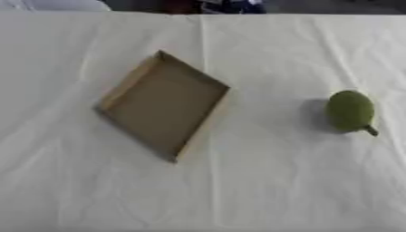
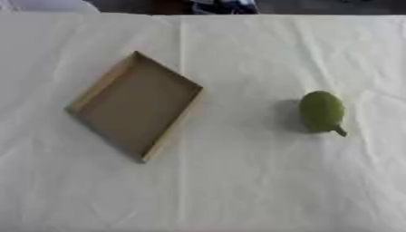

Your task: Pick up objects on the table and place them in the box.

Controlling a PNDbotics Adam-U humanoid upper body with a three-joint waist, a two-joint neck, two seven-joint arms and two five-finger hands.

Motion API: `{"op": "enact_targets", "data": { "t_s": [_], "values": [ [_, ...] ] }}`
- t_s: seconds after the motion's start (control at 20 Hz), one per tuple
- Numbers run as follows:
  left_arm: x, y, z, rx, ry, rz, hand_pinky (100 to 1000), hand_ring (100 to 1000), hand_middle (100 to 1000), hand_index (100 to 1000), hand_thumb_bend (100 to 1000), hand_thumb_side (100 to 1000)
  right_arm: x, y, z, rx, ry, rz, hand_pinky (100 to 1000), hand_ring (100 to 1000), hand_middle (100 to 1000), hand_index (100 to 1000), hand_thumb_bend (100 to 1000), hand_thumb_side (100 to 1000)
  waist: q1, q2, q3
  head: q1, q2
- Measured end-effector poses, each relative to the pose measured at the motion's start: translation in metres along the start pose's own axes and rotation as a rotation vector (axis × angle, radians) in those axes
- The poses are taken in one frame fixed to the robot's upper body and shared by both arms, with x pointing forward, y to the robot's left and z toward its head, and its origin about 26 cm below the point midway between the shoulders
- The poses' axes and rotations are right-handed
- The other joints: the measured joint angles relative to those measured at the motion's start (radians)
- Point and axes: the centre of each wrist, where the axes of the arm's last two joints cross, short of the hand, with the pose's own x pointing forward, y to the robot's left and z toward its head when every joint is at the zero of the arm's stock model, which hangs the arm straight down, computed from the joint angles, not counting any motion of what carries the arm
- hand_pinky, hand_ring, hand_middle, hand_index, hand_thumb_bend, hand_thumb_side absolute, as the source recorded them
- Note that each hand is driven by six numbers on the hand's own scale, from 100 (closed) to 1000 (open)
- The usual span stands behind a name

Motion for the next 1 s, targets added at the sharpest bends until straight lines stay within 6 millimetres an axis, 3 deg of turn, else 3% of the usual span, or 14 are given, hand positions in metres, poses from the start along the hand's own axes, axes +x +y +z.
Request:
{"op": "enact_targets", "data": {
  "t_s": [0.4,0.55,0.7,1.0],
  "values": [
    [-0.001,0.002,0.002,-0.004,0.006,-0.006,896,838,666,811,100,593,-0.029,-0.027,0.006,0.410,-0.036,0.283,819,844,764,827,100,100,-0.006,-0.006,-0.010,0.007,0.014],
    [-0.002,0.002,0.002,-0.005,0.007,-0.007,896,838,666,811,100,593,-0.037,-0.035,0.012,0.563,-0.056,0.359,829,863,785,835,100,182,-0.006,-0.006,-0.010,0.008,0.017],
    [-0.002,0.002,0.002,-0.005,0.007,-0.007,896,838,667,811,100,591,-0.042,-0.039,0.017,0.707,-0.074,0.420,830,865,789,836,100,195,-0.007,-0.006,-0.010,0.009,0.017],
    [-0.002,0.003,0.002,-0.006,0.006,-0.008,896,839,667,811,100,593,-0.047,-0.034,0.022,0.907,-0.075,0.462,843,876,802,839,100,303,-0.010,-0.006,-0.009,0.005,0.017]
  ]
}}
